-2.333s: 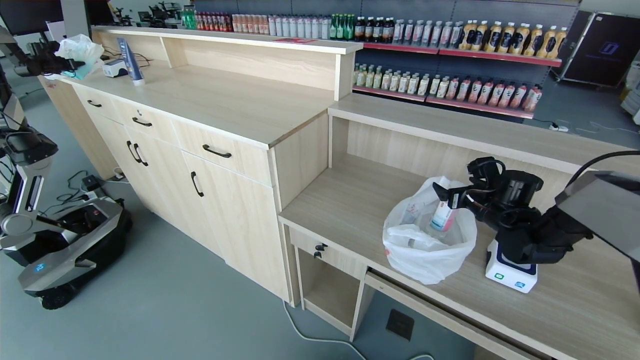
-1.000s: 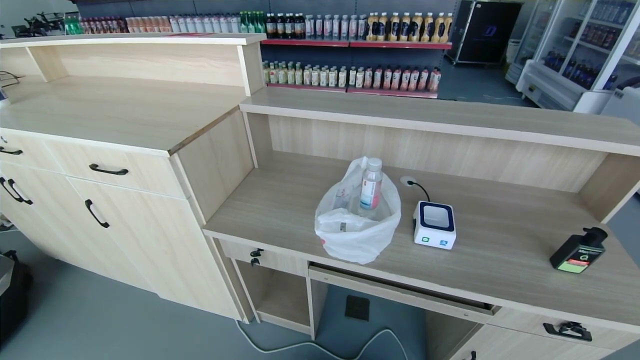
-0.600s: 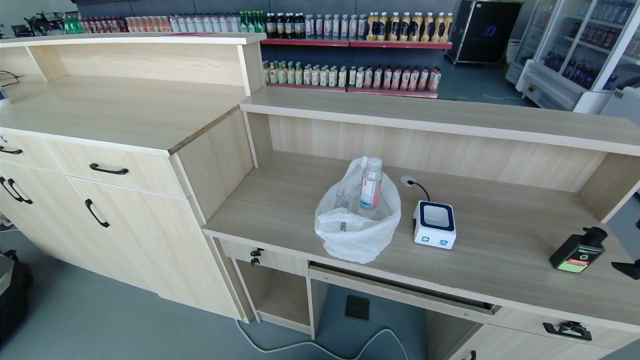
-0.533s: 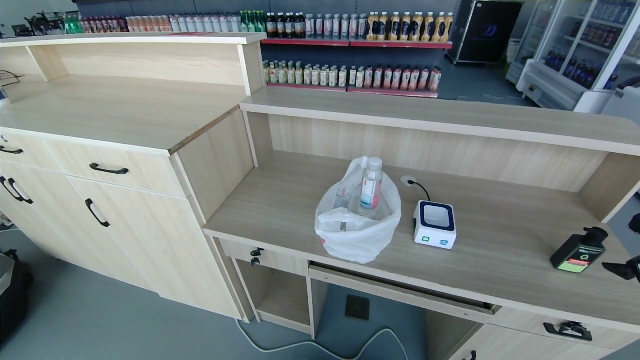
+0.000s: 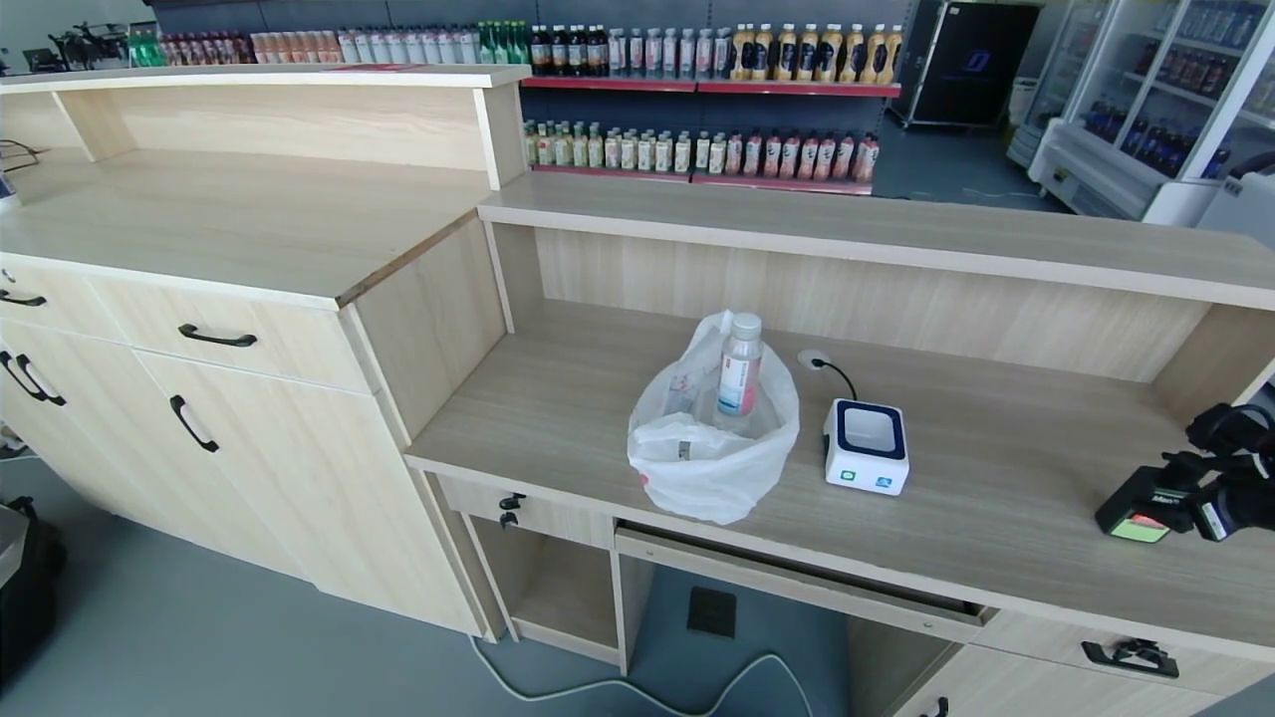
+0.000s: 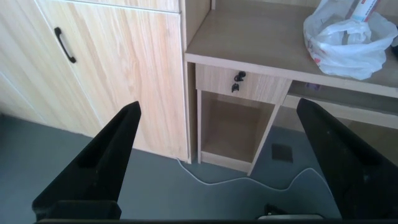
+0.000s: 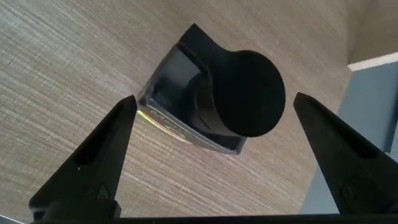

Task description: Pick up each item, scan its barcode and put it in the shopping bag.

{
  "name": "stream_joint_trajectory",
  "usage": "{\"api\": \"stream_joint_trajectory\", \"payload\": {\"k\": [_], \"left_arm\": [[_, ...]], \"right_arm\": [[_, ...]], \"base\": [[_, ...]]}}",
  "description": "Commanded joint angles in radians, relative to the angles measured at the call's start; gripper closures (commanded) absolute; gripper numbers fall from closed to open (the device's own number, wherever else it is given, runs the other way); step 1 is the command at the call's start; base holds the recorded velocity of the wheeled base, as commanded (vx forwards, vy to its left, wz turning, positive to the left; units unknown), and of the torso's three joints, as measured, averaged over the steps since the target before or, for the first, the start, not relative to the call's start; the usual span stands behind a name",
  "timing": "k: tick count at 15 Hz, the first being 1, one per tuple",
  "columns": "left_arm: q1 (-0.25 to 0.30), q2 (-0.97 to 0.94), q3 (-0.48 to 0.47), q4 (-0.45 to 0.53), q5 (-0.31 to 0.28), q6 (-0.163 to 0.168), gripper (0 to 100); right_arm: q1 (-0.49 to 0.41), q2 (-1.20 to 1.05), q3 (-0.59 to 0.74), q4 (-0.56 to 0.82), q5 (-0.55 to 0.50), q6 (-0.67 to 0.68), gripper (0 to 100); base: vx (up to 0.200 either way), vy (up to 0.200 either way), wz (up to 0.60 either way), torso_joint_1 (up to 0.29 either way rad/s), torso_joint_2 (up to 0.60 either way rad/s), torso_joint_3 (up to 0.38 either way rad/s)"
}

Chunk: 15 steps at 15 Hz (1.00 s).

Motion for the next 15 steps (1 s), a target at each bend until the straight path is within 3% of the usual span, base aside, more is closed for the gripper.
{"api": "stream_joint_trajectory", "payload": {"k": [1, 5, 6, 15], "left_arm": [[0.000, 0.000, 0.000, 0.000, -0.001, 0.000, 0], [0.000, 0.000, 0.002, 0.000, -0.001, 0.001, 0], [0.000, 0.000, 0.000, 0.000, 0.001, 0.000, 0], [0.000, 0.000, 0.000, 0.000, 0.001, 0.000, 0]], "right_arm": [[0.029, 0.055, -0.043, 0.000, 0.001, -0.009, 0], [0.075, 0.086, -0.052, 0.000, 0.002, -0.038, 0], [0.084, 0.089, -0.054, 0.000, 0.001, -0.037, 100], [0.148, 0.037, -0.048, -0.032, -0.002, -0.051, 100]], "base": [[0.000, 0.000, 0.00, 0.000, 0.00, 0.000], [0.000, 0.000, 0.00, 0.000, 0.00, 0.000], [0.000, 0.000, 0.00, 0.000, 0.00, 0.000], [0.000, 0.000, 0.00, 0.000, 0.00, 0.000]]}}
